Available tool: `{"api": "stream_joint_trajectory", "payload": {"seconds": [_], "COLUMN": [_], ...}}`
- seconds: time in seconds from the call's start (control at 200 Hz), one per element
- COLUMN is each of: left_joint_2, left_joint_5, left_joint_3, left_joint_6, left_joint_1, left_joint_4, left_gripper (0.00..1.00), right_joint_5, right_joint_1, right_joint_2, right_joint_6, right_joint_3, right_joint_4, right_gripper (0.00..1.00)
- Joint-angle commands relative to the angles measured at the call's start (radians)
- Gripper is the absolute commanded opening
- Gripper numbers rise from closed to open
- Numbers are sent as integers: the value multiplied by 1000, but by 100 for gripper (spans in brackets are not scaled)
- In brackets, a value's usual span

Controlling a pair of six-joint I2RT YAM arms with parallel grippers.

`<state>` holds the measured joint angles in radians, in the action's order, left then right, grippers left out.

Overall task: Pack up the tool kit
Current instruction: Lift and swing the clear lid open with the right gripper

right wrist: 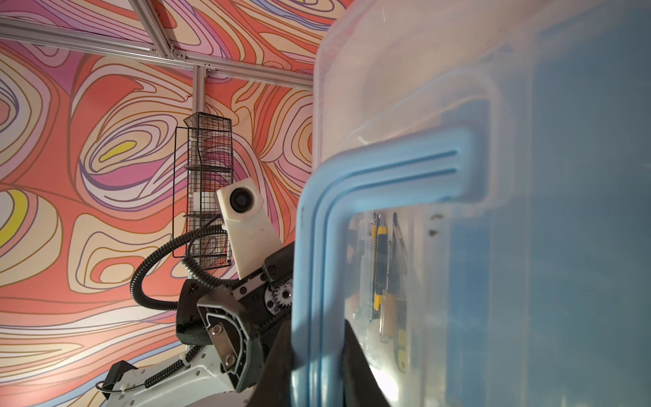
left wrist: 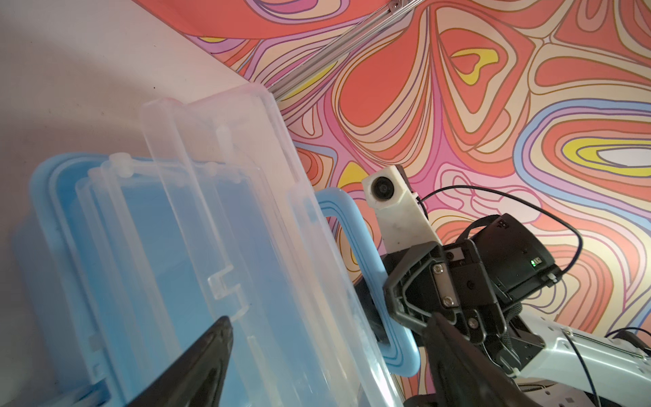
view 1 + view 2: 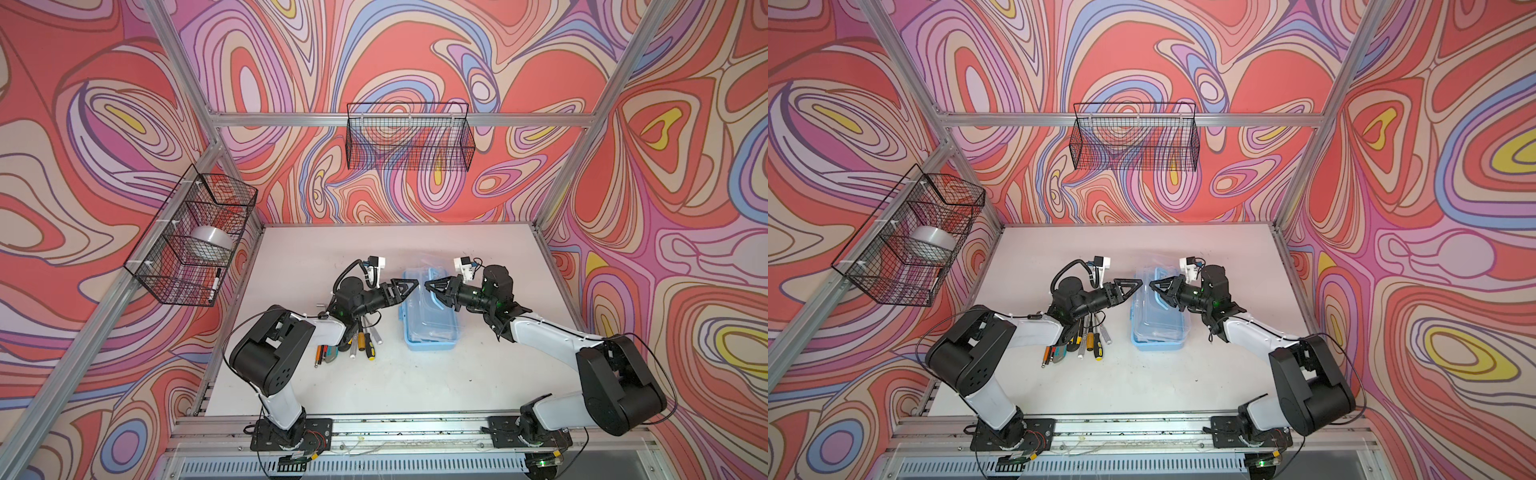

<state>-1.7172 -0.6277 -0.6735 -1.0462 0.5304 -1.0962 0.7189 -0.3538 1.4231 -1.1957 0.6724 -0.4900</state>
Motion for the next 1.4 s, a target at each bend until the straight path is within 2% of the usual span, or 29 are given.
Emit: {"api": "stream_joint_trajectory", "payload": {"seconds": [0.0,0.29,0.401,0.496,0.756,0.951,1.011,1.056,1.142,1.242,1.312,1.397], "left_joint_2": [-6,40,63,73,31,-22,-33,-35,-24,2,19,31], "left_joint_5": [-11,10,5,3,-24,-48,-48,-45,-37,-33,-35,-33], "left_joint_3": [-10,37,41,39,-17,-65,-73,-74,-79,-97,-117,-137], "left_joint_6": [-7,19,53,70,42,-6,-16,-19,-16,9,32,49], "left_joint_1": [9,8,6,6,8,9,10,11,12,15,19,24], "left_joint_4": [-51,-20,26,49,30,-22,-29,-33,-17,41,86,124], "left_gripper": [86,86,86,87,87,87,87,87,86,86,87,87], "right_joint_5": [40,63,86,114,129,139,139,133,96,20,-32,-68], "right_joint_1": [-10,10,13,13,13,13,14,15,17,17,19,22], "right_joint_2": [-35,-31,-10,28,95,108,104,92,48,-42,-103,-146], "right_joint_6": [9,11,-16,-90,-126,-115,-99,-79,-8,146,266,332], "right_joint_3": [11,17,2,-22,-46,-45,-43,-45,-39,9,57,92], "right_joint_4": [-91,-92,-152,-286,-381,-369,-347,-319,-200,84,257,372], "right_gripper": [0,0,0,0,0,0,13,33,53,64,67,69]}}
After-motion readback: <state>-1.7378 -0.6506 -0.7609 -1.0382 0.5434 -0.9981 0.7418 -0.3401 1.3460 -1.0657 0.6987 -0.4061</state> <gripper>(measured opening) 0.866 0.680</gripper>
